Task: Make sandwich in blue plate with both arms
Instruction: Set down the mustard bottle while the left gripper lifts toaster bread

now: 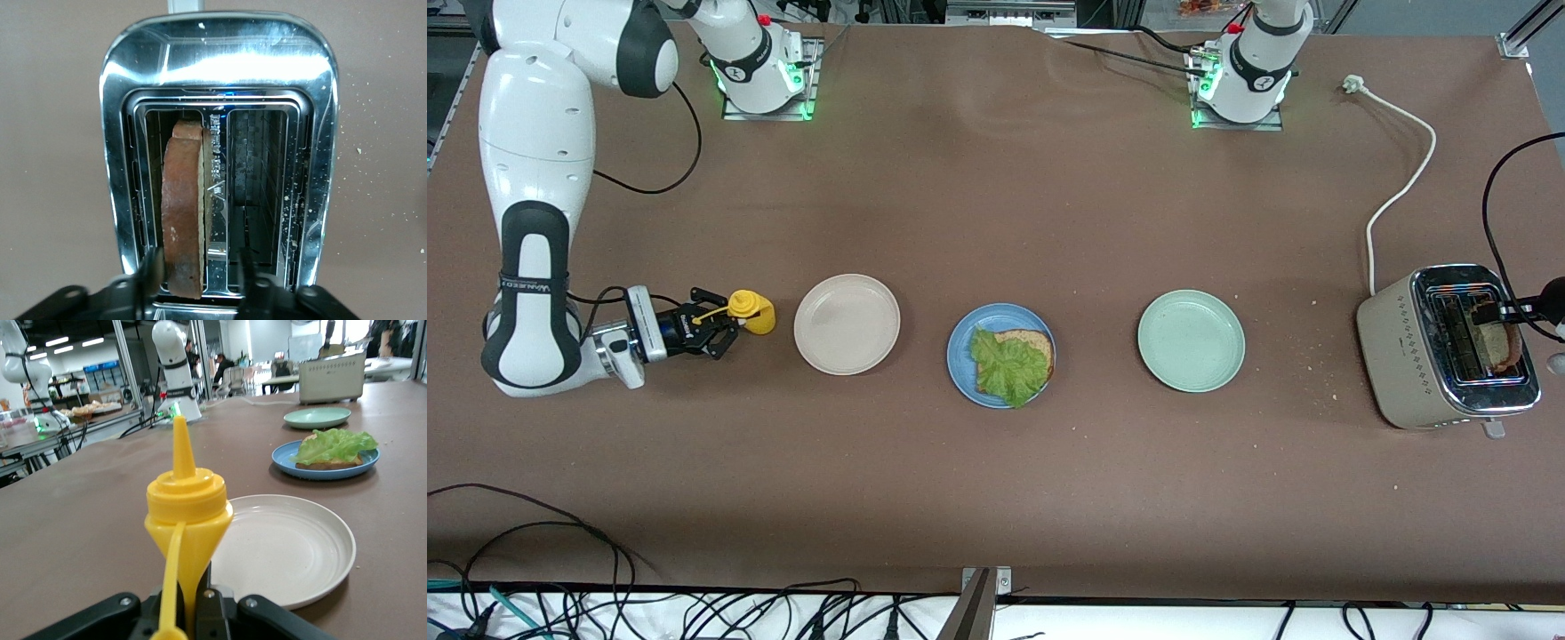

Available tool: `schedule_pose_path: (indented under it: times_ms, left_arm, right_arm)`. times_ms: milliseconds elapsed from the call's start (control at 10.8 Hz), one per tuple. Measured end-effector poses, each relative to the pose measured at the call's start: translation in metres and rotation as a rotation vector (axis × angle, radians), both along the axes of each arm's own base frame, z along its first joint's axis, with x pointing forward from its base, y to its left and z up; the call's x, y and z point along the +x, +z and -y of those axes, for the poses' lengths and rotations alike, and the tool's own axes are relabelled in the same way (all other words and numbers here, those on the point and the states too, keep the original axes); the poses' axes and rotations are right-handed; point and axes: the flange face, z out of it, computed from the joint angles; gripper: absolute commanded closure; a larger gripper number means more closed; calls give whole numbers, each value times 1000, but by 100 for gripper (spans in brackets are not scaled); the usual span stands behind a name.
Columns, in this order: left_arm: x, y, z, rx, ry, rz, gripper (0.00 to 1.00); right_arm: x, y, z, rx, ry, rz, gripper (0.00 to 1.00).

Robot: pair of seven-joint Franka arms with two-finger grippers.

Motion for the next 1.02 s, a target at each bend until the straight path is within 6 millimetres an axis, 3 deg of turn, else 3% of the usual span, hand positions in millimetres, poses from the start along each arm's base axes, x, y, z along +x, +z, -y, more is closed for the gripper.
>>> schedule_pose_path:
  times_ms: [185,554,647,739,832,924,1016]
  left_arm:
    - [0,0,-1,0,-1,0,100]
    - [2,11,-3,2,-28,18,100]
    - [1,25,-2,3,-38,24,100]
    - [-4,46,-1,3,-42,27,100]
    - [-11,69,2,2,-50,27,100]
    - [-20,93,7,0,-56,26,100]
    - [-28,113,12,-3,-59,22,100]
  right_arm:
    - [-9,-25,12,59,-32,-22,91]
    - [-9,-31,14,130,-69,1,92]
    - [-8,-31,9,144,-72,5,84]
    - [-8,-33,4,154,-70,3,59]
    - [-8,-37,1,160,-69,-1,27]
    - [-9,-40,0,163,-70,-4,20]
    - [-10,-41,0,165,-71,-6,18]
